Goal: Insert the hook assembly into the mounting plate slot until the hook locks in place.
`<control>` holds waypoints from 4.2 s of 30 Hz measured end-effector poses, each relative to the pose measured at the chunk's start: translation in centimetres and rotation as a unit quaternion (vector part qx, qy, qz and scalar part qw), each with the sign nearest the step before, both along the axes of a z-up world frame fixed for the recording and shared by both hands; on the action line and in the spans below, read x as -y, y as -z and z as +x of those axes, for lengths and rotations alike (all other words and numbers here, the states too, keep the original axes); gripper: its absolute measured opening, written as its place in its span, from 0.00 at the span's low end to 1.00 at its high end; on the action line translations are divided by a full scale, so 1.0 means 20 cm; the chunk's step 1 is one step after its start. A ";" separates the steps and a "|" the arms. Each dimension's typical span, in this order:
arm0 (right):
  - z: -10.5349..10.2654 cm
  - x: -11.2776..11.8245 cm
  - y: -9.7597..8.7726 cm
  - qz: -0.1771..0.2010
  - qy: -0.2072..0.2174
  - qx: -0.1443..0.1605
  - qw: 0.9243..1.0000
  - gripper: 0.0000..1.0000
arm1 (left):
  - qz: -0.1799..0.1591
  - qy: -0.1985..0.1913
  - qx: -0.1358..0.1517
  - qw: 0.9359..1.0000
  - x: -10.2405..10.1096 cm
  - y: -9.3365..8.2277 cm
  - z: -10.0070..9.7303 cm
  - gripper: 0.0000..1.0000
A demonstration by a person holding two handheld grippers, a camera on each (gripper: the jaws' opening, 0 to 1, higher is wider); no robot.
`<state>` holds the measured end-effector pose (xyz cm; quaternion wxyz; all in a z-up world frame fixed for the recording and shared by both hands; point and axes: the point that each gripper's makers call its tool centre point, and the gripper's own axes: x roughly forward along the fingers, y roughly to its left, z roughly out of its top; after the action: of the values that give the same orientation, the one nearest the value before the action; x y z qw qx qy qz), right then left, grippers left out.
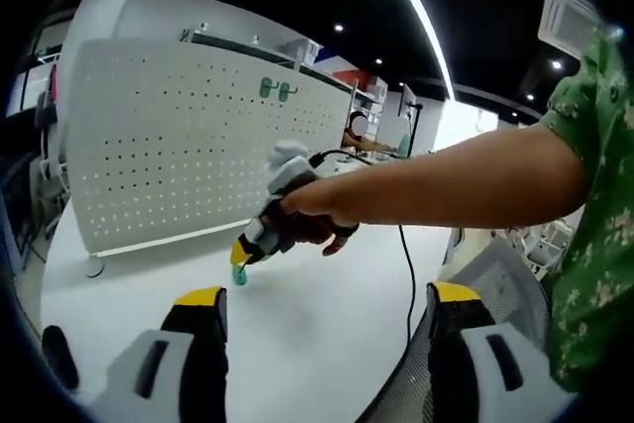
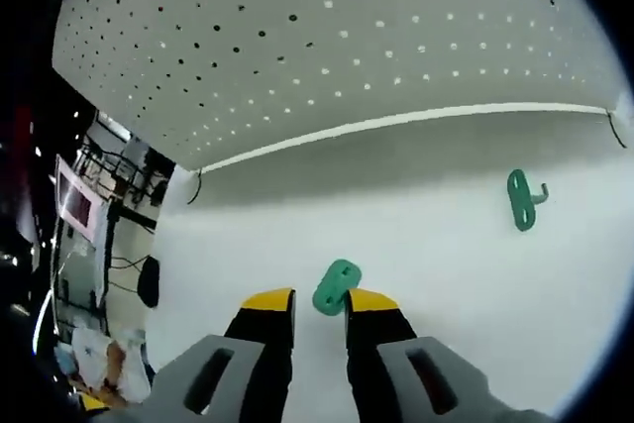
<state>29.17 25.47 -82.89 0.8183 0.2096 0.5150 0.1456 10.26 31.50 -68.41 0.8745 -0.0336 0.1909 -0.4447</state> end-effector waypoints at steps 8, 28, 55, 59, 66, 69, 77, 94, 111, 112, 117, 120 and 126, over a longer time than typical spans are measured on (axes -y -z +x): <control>0.00 0.00 0.02 -0.011 -0.006 -0.010 1.000 0.18 | -0.006 -0.002 -0.001 1.000 -0.01 -0.01 0.01 0.84; 0.00 0.01 0.08 -0.076 -0.061 -0.020 0.995 0.11 | -0.011 -0.008 -0.004 1.000 -0.03 0.00 0.02 0.82; 0.01 0.01 0.11 -0.075 -0.065 -0.027 0.995 0.05 | -0.005 -0.003 -0.010 1.000 -0.03 0.02 0.02 0.81; 0.01 0.01 0.12 -0.071 -0.064 -0.028 0.995 0.04 | -0.006 -0.005 -0.011 1.000 -0.03 0.01 0.03 0.81; 0.02 0.01 0.12 -0.071 -0.073 -0.026 0.994 0.02 | -0.006 -0.008 -0.012 1.000 -0.04 0.02 0.03 0.81; 0.02 0.01 0.11 -0.087 -0.092 -0.020 0.992 0.02 | -0.009 -0.008 -0.013 1.000 -0.04 0.02 0.03 0.81; -0.01 0.07 0.11 -0.143 -0.155 -0.010 0.977 0.01 | -0.009 -0.005 -0.013 1.000 -0.03 0.02 0.03 0.80; -0.09 0.21 0.12 -0.231 -0.255 -0.033 0.938 0.02 | -0.009 0.008 -0.011 1.000 0.01 0.01 0.02 0.80; -0.07 0.19 0.13 -0.233 -0.263 -0.027 0.936 0.01 | -0.009 0.005 -0.009 1.000 0.01 0.01 0.03 0.80; -0.07 0.19 0.12 -0.232 -0.260 -0.025 0.937 0.01 | -0.009 0.006 -0.009 1.000 0.01 0.01 0.03 0.80; -0.07 0.20 0.13 -0.227 -0.250 -0.020 0.941 0.01 | -0.006 0.007 -0.006 1.000 0.02 0.01 0.03 0.81; -0.06 0.21 0.12 -0.228 -0.248 -0.016 0.941 0.01 | -0.008 0.009 -0.004 1.000 0.03 0.00 0.04 0.83; -0.07 0.23 0.12 -0.224 -0.241 -0.011 0.944 0.01 | -0.013 0.012 0.012 1.000 0.05 -0.03 0.05 0.86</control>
<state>27.68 20.86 -85.25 0.7788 -0.1073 0.5788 0.2168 11.18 30.57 -67.88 0.8709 -0.0377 0.1752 -0.4576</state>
